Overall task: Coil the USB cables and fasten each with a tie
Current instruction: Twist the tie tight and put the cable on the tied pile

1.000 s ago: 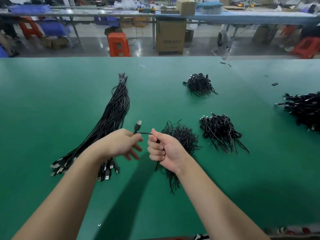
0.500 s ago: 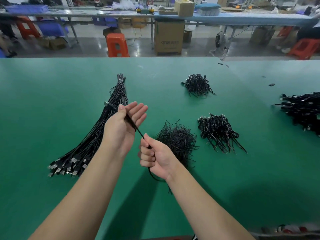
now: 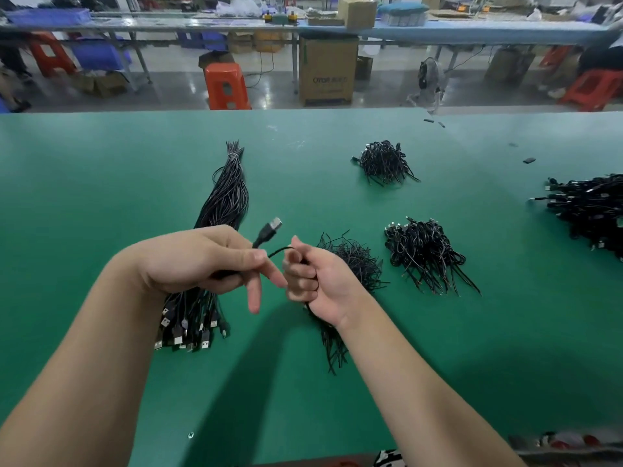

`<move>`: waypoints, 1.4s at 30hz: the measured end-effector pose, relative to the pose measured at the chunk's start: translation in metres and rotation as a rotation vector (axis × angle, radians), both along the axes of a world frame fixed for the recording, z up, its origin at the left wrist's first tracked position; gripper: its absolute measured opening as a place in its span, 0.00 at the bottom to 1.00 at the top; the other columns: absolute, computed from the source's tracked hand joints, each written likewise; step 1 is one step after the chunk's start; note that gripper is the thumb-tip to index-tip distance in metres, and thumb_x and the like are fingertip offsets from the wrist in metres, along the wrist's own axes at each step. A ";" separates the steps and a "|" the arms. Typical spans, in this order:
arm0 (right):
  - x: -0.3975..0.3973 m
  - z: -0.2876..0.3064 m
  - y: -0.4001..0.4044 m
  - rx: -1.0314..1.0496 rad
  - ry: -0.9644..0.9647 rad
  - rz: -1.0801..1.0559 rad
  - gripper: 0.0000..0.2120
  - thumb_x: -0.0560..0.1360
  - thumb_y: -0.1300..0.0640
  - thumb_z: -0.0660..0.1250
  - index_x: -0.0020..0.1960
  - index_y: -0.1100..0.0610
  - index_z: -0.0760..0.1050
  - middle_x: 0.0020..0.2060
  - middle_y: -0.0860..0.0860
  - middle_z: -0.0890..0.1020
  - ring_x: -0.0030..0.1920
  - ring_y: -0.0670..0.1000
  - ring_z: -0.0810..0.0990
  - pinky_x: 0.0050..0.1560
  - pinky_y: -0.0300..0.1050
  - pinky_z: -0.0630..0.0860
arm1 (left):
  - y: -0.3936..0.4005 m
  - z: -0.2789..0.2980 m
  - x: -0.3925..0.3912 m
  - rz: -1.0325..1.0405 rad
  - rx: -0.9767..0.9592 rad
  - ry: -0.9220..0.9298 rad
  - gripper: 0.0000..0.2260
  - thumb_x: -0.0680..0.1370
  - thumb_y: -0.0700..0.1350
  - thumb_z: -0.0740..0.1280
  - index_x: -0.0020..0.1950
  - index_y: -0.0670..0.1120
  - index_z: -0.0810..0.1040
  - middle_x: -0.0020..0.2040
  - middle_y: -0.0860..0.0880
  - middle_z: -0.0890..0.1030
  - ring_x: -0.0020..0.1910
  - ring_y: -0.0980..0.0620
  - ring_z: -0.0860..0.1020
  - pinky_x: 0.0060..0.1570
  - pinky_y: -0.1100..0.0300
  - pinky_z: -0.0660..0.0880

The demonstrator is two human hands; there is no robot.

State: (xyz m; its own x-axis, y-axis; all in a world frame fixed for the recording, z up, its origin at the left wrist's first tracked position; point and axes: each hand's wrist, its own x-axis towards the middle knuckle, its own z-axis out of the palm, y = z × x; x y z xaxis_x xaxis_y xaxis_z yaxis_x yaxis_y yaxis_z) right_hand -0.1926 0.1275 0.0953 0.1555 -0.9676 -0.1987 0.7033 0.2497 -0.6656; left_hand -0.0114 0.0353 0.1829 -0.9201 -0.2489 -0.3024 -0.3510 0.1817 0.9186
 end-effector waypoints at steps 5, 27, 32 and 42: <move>-0.010 0.016 0.001 -0.028 0.163 -0.062 0.18 0.85 0.51 0.56 0.37 0.54 0.68 0.24 0.44 0.59 0.22 0.43 0.54 0.20 0.36 0.52 | 0.014 -0.007 -0.016 0.058 -0.410 -0.395 0.16 0.85 0.51 0.58 0.55 0.45 0.83 0.27 0.55 0.81 0.23 0.53 0.62 0.25 0.63 0.62; -0.009 0.018 0.013 -0.242 0.449 -0.091 0.15 0.86 0.53 0.56 0.42 0.56 0.70 0.28 0.48 0.68 0.26 0.45 0.62 0.26 0.36 0.61 | 0.026 -0.049 -0.065 0.630 0.379 0.649 0.22 0.81 0.51 0.56 0.68 0.38 0.72 0.63 0.41 0.81 0.63 0.44 0.80 0.58 0.58 0.78; -0.002 0.000 0.020 -0.241 0.931 -0.112 0.15 0.85 0.57 0.58 0.40 0.56 0.72 0.29 0.49 0.76 0.32 0.50 0.72 0.35 0.42 0.73 | 0.013 -0.036 -0.069 0.871 0.569 0.728 0.20 0.87 0.50 0.48 0.60 0.39 0.75 0.52 0.46 0.86 0.50 0.52 0.85 0.44 0.61 0.80; -0.004 0.003 0.010 -0.271 1.094 -0.132 0.08 0.79 0.60 0.67 0.57 0.54 0.80 0.44 0.42 0.84 0.46 0.42 0.81 0.52 0.39 0.77 | 0.016 -0.035 -0.066 0.783 0.461 0.574 0.14 0.85 0.49 0.57 0.51 0.42 0.77 0.30 0.55 0.65 0.25 0.57 0.60 0.24 0.65 0.62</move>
